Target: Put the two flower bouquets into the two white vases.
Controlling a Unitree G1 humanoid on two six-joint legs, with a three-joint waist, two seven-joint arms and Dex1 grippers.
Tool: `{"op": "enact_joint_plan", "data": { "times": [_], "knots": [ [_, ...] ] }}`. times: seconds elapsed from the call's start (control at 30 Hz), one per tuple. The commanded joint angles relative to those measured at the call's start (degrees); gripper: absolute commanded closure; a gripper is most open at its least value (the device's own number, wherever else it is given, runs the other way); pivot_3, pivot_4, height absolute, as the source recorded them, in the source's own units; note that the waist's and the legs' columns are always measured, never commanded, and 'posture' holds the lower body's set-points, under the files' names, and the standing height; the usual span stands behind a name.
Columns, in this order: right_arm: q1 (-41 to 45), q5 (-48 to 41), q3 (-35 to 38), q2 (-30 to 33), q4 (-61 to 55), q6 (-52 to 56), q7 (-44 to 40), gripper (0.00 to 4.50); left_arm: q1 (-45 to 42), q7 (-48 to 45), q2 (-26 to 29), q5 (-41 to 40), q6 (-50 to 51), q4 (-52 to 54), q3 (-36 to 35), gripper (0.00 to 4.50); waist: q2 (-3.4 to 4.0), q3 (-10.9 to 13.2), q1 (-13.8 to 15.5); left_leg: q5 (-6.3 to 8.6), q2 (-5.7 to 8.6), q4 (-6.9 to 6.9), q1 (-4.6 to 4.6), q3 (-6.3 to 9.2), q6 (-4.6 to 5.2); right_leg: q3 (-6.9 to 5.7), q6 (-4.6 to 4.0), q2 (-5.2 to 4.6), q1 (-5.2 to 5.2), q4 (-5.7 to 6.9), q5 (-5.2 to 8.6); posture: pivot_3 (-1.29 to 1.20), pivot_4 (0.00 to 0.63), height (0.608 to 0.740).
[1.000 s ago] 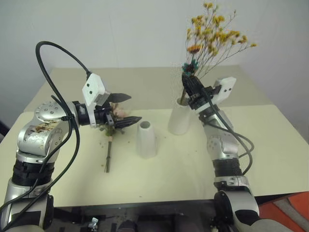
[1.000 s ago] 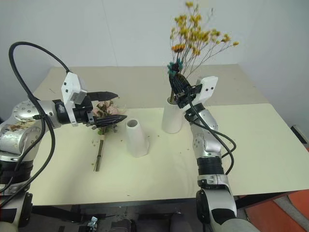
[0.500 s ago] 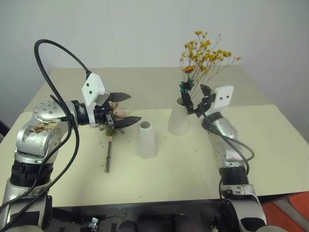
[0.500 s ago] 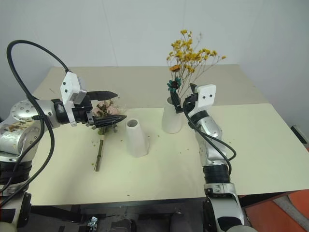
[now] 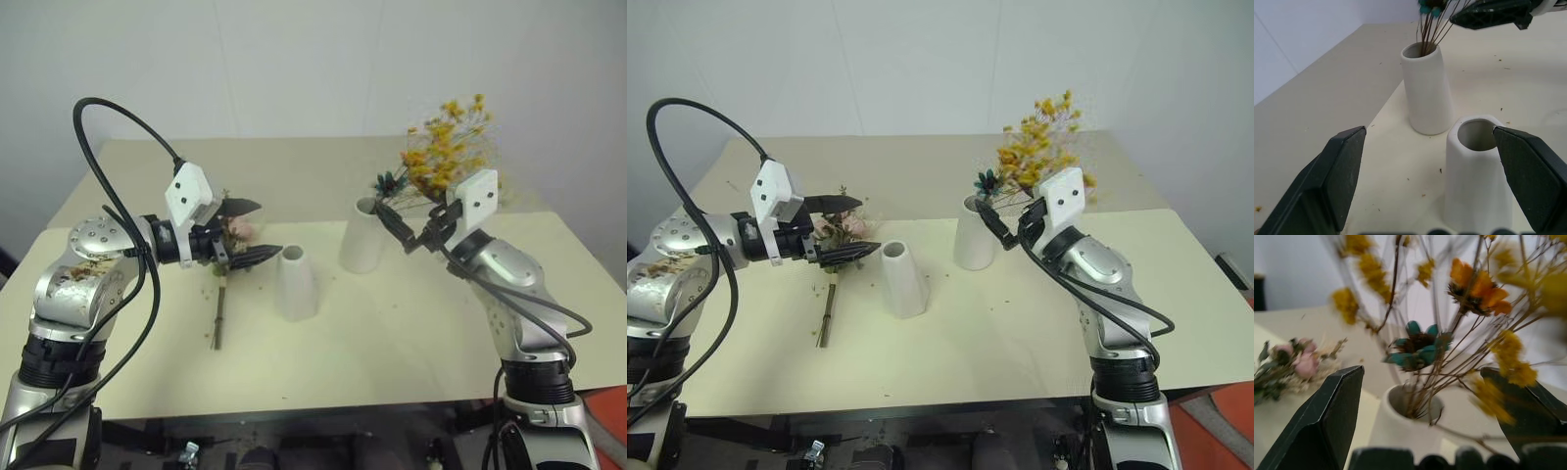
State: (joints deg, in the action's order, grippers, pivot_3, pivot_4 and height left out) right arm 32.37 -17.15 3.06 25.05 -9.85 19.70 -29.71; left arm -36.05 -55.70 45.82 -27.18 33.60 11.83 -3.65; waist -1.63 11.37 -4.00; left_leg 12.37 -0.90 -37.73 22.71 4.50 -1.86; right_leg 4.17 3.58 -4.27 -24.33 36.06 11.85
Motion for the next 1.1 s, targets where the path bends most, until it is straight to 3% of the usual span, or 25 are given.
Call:
{"op": "enact_joint_plan", "data": {
  "times": [0.03,0.2,0.37,0.5,0.7,0.83,1.1],
  "knots": [
    [3.2,0.8,-0.5,-0.2,0.4,0.3,0.4,0.02,-0.9,0.3,0.8,0.3,-1.1,0.9,-1.0,0.00,0.00,0.0,0.0,0.00,0.00,0.00,0.03,0.00,0.00,0.00,0.00,-0.01,-0.01,-0.01,0.00,0.00,0.150,0.740],
    [3.5,1.7,-0.5,2.8,0.9,1.4,-1.6,0.02,-0.2,0.6,1.6,0.0,0.1,1.9,-2.0,0.00,0.00,0.0,0.2,0.00,0.02,0.00,0.07,0.01,0.00,-0.02,-0.09,-0.04,-0.03,-0.03,-0.06,0.00,0.150,0.740],
    [-2.7,-2.6,3.8,10.1,-4.8,4.3,-7.5,0.02,5.2,1.3,3.9,-5.1,3.9,5.4,-10.2,0.00,0.00,0.0,0.4,0.00,0.03,0.00,0.13,0.01,0.00,-0.03,-0.09,-0.07,-0.04,-0.09,-0.05,0.00,0.150,0.740],
    [-10.0,-11.1,10.3,17.3,-10.8,7.0,-16.9,0.02,6.8,12.0,3.1,-10.0,15.0,8.6,-19.4,0.00,-0.02,0.0,0.7,0.01,0.03,0.00,0.14,0.02,0.01,-0.05,0.03,-0.08,-0.04,-0.07,0.02,0.00,0.150,0.740],
    [-15.8,-20.1,15.6,28.0,-16.4,11.4,-28.0,0.02,5.6,31.9,1.3,-9.9,39.5,15.6,-24.6,0.00,-0.06,0.0,0.7,0.01,0.02,-0.02,-0.16,0.00,0.00,-0.03,0.12,-0.07,0.23,-0.06,0.07,0.00,0.150,0.740],
    [-12.3,-23.8,14.0,31.4,-17.0,14.4,-30.1,0.02,0.1,43.2,-5.3,-5.8,56.5,18.2,-23.9,0.00,-0.18,0.0,0.9,0.00,0.02,-0.04,-0.22,0.02,0.00,-0.05,0.13,-0.04,0.29,-0.02,0.07,0.00,0.150,0.740],
    [-1.4,-25.9,7.7,31.1,-14.8,17.4,-31.2,0.02,1.3,52.0,-10.9,-7.1,58.9,13.7,-19.9,0.00,-0.20,0.0,0.7,0.01,0.04,-0.01,-0.13,0.03,-0.01,-0.04,0.10,-0.05,0.17,-0.03,0.06,0.00,0.150,0.740]
  ]
}}
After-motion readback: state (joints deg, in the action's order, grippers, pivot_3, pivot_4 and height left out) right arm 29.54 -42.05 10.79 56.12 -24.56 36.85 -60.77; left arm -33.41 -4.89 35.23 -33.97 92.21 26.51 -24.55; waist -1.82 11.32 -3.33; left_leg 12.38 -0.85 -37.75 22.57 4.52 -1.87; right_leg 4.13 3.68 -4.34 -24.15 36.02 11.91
